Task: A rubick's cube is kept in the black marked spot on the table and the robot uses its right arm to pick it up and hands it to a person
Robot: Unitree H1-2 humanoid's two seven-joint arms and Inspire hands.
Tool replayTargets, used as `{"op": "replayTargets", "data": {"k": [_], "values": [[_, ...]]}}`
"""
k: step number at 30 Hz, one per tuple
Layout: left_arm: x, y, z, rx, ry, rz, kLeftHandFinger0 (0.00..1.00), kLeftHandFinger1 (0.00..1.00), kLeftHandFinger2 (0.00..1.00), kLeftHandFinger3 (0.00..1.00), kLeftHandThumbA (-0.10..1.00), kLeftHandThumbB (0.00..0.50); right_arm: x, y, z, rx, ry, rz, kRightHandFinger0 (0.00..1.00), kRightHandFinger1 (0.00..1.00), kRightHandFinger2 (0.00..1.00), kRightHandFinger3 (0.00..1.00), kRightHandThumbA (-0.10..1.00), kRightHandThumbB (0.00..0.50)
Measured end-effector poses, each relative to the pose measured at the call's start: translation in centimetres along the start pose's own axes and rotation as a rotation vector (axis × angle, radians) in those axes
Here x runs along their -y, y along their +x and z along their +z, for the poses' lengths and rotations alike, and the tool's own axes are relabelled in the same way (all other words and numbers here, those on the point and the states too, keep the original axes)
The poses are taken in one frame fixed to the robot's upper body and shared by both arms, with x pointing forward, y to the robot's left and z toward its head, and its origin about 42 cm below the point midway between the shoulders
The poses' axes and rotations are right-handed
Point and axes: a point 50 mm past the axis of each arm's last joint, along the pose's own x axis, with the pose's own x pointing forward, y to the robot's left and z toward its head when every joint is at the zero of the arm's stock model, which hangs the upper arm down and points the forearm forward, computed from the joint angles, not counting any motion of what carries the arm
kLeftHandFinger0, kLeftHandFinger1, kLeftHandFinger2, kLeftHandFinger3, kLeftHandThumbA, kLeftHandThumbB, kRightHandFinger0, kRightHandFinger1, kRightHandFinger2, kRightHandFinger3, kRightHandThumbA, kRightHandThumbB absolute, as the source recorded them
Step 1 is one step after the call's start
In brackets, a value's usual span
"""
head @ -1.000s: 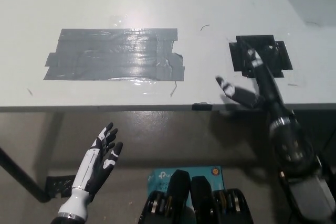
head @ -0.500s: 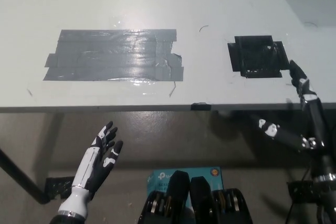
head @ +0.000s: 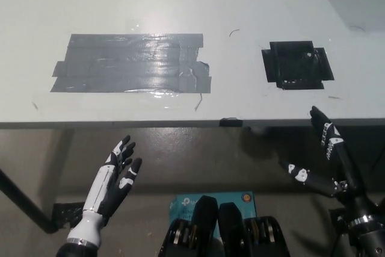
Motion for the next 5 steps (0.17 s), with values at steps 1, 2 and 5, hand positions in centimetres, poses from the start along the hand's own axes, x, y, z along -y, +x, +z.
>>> {"op": "replayTargets", "data": {"k": [1,2,5], "values": [[0.00,0.00,0.02,0.001,0.000,0.000,1.00,1.00,1.00,1.00,0.79,0.189,-0.03,0.00,-0.22,-0.006,0.001,0.007,1.00,1.00,1.00,1.00,0.85,0.215],[0.00,0.01,0.04,0.001,0.000,0.000,1.00,1.00,1.00,1.00,0.79,0.189,-0.06,-0.01,-0.43,-0.013,0.001,0.012,1.00,1.00,1.00,1.00,0.85,0.217],[-0.01,0.02,0.12,0.004,0.000,0.000,1.00,1.00,1.00,1.00,0.79,0.191,-0.13,-0.04,-0.68,-0.021,0.001,0.027,1.00,1.00,1.00,1.00,0.85,0.226]]}}
